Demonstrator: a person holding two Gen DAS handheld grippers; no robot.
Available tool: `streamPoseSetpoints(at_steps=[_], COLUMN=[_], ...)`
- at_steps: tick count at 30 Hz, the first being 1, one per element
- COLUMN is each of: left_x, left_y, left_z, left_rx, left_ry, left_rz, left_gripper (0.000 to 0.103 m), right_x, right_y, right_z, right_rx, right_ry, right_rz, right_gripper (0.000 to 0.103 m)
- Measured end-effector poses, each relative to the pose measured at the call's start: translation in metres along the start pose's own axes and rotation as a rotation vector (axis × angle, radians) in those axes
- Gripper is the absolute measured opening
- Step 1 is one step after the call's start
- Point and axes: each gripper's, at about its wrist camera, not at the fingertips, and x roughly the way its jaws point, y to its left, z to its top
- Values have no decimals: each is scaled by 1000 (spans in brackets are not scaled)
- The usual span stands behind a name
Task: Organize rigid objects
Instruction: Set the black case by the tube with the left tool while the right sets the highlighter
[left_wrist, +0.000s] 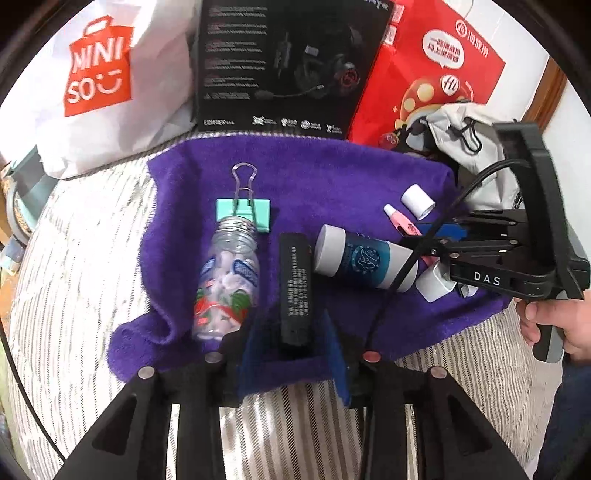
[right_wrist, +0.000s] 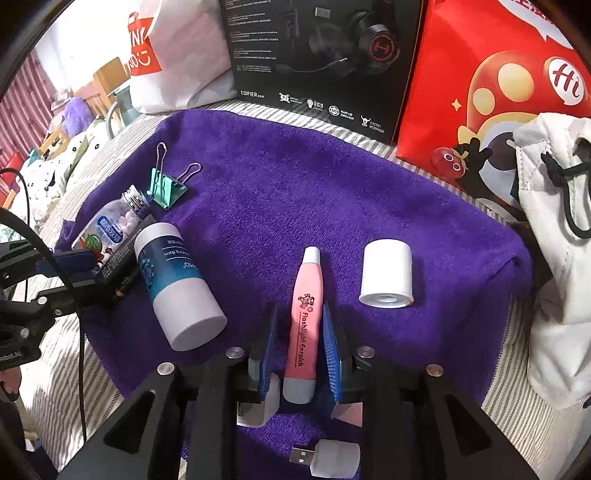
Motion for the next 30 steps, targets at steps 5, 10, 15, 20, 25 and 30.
streamPoseSetpoints(at_steps=[5,10,15,20,25,30], left_x=[-20,-48,-64,-68,-69,-85], left_y=[9,12,9,3,-8,-23], left_z=[-4,-12,-23,-40,-62,-75], left_rx=[-16,-2,9,19,27,36], left_ry=[-46,-129,-141,-110,-87,-97], left_rz=[4,5,-9,1,19,36], left_gripper=[38,76,92,103,103,103], right_x=[-11,-45,-87,-126,-152,-166], right_y=[2,9,23,38,52,68], right_z=[-4,-18,-45,-83,-121,-144], right_rx=[18,52,107,184,274,315], right_ry=[-6,-71,-146,-217,-235,-232], right_rz=[-24,-44,-89,-154,-213,-243], right_gripper=[25,40,69,88,103,103])
